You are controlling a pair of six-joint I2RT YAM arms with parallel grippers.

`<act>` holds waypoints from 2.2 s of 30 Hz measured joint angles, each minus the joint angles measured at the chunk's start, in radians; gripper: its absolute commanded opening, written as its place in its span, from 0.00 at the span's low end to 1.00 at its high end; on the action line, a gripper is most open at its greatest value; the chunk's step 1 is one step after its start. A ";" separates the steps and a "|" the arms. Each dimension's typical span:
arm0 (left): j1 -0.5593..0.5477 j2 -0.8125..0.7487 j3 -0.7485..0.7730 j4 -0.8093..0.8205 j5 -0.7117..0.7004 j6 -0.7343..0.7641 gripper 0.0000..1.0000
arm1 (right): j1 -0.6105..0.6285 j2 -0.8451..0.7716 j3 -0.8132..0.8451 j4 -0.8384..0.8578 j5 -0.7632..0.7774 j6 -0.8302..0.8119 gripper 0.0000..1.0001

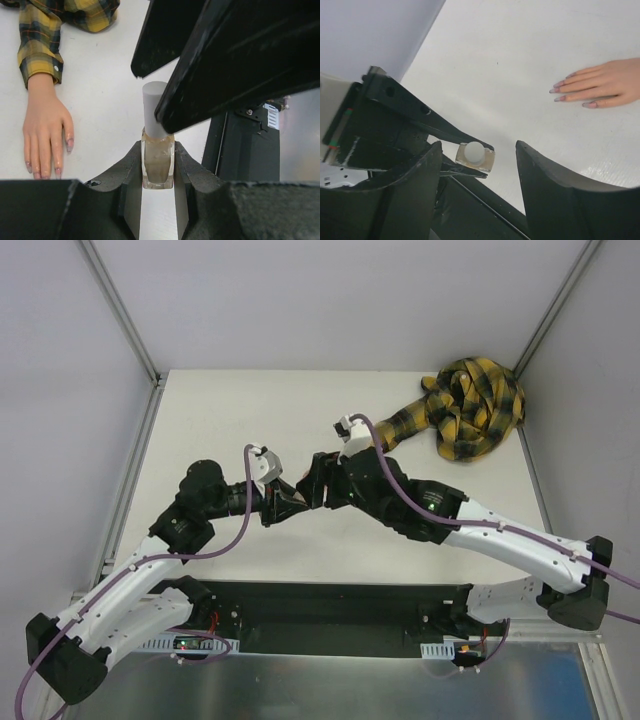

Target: Paint the nails

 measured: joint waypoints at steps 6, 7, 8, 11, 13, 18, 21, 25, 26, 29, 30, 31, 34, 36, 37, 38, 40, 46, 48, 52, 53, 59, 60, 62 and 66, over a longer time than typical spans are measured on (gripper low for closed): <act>0.000 -0.004 0.000 0.000 -0.012 0.004 0.00 | 0.014 0.059 0.000 -0.019 0.013 0.012 0.18; 0.000 -0.004 0.000 -0.002 -0.012 0.005 0.00 | 0.015 0.061 0.000 -0.016 0.014 0.013 0.10; 0.000 -0.004 0.000 -0.002 -0.011 0.005 0.00 | 0.018 0.061 0.000 -0.008 0.008 0.016 0.00; 0.000 -0.005 0.000 -0.002 0.001 0.008 0.00 | 0.021 0.056 -0.006 0.005 0.013 -0.021 0.00; 0.003 -0.002 0.000 -0.006 0.030 0.008 0.00 | 0.019 0.035 -0.045 0.051 -0.034 -0.102 0.00; 0.006 0.026 0.002 -0.036 0.278 -0.013 0.00 | -0.088 -0.123 -0.282 0.262 -0.536 -0.364 0.00; 0.011 0.022 -0.010 0.017 0.387 -0.066 0.00 | -0.137 -0.126 -0.294 0.310 -0.755 -0.396 0.00; 0.014 -0.006 -0.016 0.011 0.431 -0.071 0.00 | -0.146 -0.130 -0.326 0.384 -0.863 -0.393 0.00; 0.014 -0.006 -0.016 0.011 0.432 -0.071 0.00 | -0.145 -0.131 -0.326 0.385 -0.865 -0.389 0.05; 0.014 0.002 -0.016 0.001 0.425 -0.066 0.00 | -0.136 -0.130 -0.319 0.357 -0.829 -0.379 0.25; 0.014 0.005 -0.016 -0.002 0.416 -0.063 0.00 | -0.130 -0.129 -0.309 0.336 -0.803 -0.376 0.34; 0.014 0.006 -0.016 -0.003 0.399 -0.059 0.00 | -0.123 -0.126 -0.293 0.307 -0.770 -0.369 0.41; 0.004 0.005 -0.014 0.008 0.340 -0.041 0.00 | -0.092 -0.100 -0.232 0.258 -0.666 -0.335 0.64; -0.001 0.002 -0.013 0.011 0.300 -0.028 0.00 | -0.068 -0.095 -0.198 0.222 -0.579 -0.315 0.75; -0.001 -0.001 -0.013 0.012 0.280 -0.021 0.00 | -0.055 -0.095 -0.184 0.203 -0.536 -0.303 0.76; -0.001 -0.005 -0.013 0.012 0.268 -0.016 0.00 | -0.043 -0.095 -0.167 0.177 -0.488 -0.290 0.76; 0.000 -0.010 -0.013 0.014 0.240 -0.009 0.00 | -0.026 -0.095 -0.125 0.119 -0.390 -0.267 0.76; 0.000 -0.013 -0.013 0.013 0.184 0.008 0.00 | -0.003 -0.080 0.015 -0.027 -0.204 -0.198 0.71; 0.000 -0.013 -0.013 0.013 0.164 0.010 0.00 | 0.004 -0.062 0.050 -0.062 -0.161 -0.180 0.68; 0.000 -0.016 -0.013 0.013 0.130 0.011 0.00 | 0.015 0.011 0.109 -0.123 -0.108 -0.146 0.56; 0.000 -0.017 -0.013 0.013 0.123 0.012 0.00 | 0.016 0.028 0.116 -0.130 -0.105 -0.141 0.54; 0.000 -0.021 -0.013 0.013 0.112 0.012 0.00 | 0.018 0.118 0.143 -0.166 -0.103 -0.121 0.34; 0.000 -0.021 -0.013 0.013 0.113 0.012 0.00 | 0.018 0.123 0.143 -0.169 -0.104 -0.121 0.24; 0.000 -0.021 -0.013 0.006 0.116 0.012 0.00 | 0.013 0.126 0.143 -0.174 -0.118 -0.121 0.12; 0.001 -0.019 -0.013 0.007 0.161 0.011 0.00 | -0.027 0.092 0.092 -0.116 -0.241 -0.169 0.01</act>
